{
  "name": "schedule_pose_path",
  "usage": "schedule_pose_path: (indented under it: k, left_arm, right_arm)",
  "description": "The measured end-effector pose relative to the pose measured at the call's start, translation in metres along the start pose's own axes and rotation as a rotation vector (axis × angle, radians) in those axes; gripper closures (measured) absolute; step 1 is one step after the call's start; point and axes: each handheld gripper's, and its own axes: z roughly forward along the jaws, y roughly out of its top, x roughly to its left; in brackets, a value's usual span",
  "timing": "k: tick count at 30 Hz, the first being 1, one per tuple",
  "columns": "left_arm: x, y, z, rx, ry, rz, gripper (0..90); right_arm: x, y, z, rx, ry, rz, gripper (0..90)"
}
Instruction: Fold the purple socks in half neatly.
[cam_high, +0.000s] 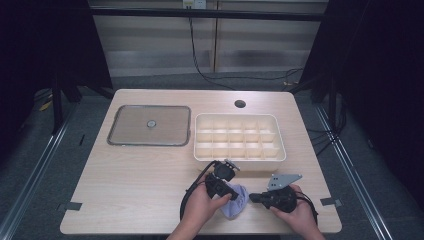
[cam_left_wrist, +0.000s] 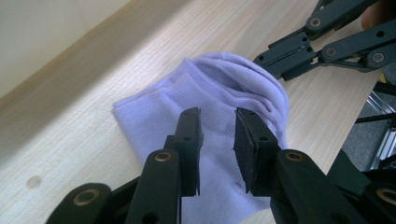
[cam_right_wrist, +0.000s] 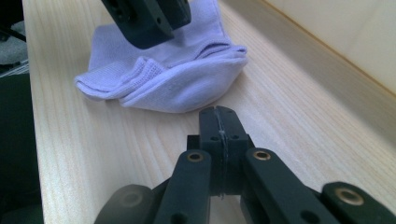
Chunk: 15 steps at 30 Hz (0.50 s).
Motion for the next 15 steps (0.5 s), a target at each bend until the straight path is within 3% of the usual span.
schedule_pose_path:
  k: [7,15]
  left_arm:
    - [0.006,-0.004,-0.011,-0.021,0.011,-0.023,68.4]
    - [0.016,-0.01,-0.018,-0.006,0.007,-0.052,66.7]
  right_arm:
    - [0.001,0.001,0.0,0.007,0.001,-0.011,90.0]
    - [0.002,0.001,0.001,0.006,-0.001,-0.016,90.0]
